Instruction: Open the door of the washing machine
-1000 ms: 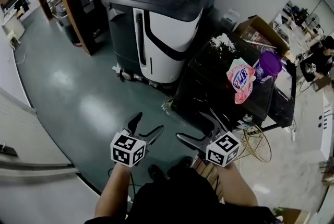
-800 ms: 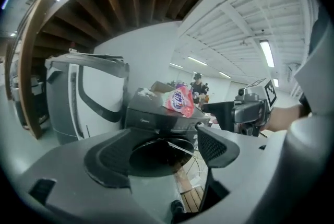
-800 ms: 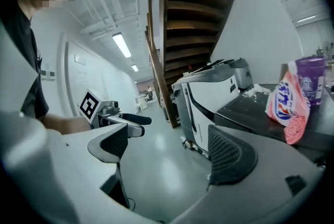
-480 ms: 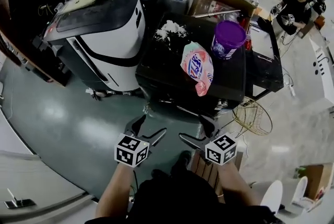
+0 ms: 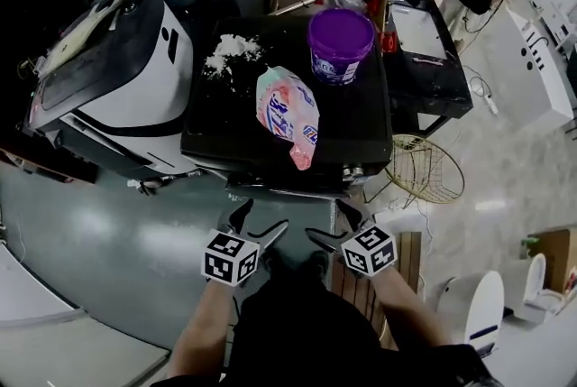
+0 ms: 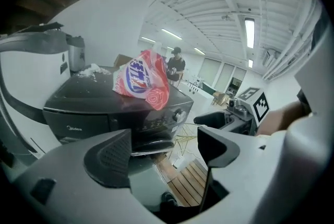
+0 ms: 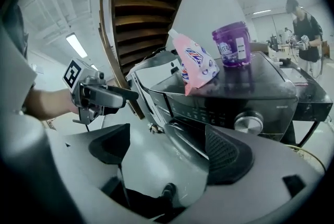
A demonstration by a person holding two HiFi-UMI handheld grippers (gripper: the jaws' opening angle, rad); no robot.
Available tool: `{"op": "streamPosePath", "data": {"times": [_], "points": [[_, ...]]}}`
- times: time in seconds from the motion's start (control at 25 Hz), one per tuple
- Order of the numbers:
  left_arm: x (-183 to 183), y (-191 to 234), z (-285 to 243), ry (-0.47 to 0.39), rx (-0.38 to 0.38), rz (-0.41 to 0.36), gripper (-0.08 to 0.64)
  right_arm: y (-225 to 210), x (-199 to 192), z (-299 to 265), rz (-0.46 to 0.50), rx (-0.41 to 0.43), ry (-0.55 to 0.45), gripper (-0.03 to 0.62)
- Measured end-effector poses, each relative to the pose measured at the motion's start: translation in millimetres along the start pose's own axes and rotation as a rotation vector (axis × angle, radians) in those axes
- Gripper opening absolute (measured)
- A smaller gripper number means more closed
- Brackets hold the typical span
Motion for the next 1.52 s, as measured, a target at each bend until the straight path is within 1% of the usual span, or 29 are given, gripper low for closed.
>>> {"op": "streamPosePath", "data": {"times": [0.16,0.4,0.56,0.76,0.92,1.08,1.24,1.32,1.44,1.48,1.52], "points": [[-7,3,-38,0.055,-0.059,-0.024,0.413,-29,-11,-12,0.002,-0.048,0.075,0.454],[-26,7,-94,0.106,-0.120,-0.026,0.413,-74,-33,-35,0.022,-0.103,0.192,0.434],[-36,11,-121,0.126,-0.128,-0.011,0.413,-99,-53,-49,0.024,-0.113,0.259,0.420],[-43,17,-141,0.138,-0.120,-0.017,0.413,-124,-77,-69,0.017,-0.117,0.330,0.398],[-51,19,-149,0.150,-0.117,-0.009,0.413,-141,-91,-81,0.022,-0.152,0.360,0.375],[-58,21,-153,0.158,-0.113,0.005,0.413,-147,-98,-93,0.071,-0.186,0.403,0.309],[-62,21,-153,0.168,-0.114,0.017,0.413,-148,-100,-105,0.155,-0.197,0.493,0.294],[-63,22,-152,0.169,-0.113,0.024,0.413,-152,-102,-111,0.193,-0.218,0.547,0.278],[-64,23,-150,0.169,-0.107,0.033,0.413,-157,-107,-117,0.262,-0.271,0.627,0.237],[-65,23,-150,0.169,-0.104,0.032,0.413,-157,-108,-117,0.286,-0.288,0.645,0.205],[-65,24,-150,0.168,-0.100,0.029,0.413,-157,-108,-117,0.308,-0.299,0.652,0.185]]}}
Point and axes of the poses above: the fingertips, and each gripper's own axes: z backward along the fingers, y to its left, x out of its top, the point moved 8 cm from there along z, backward along the fingers, and after that the axes turned 10 degrees about x, right-handed, at the moved point
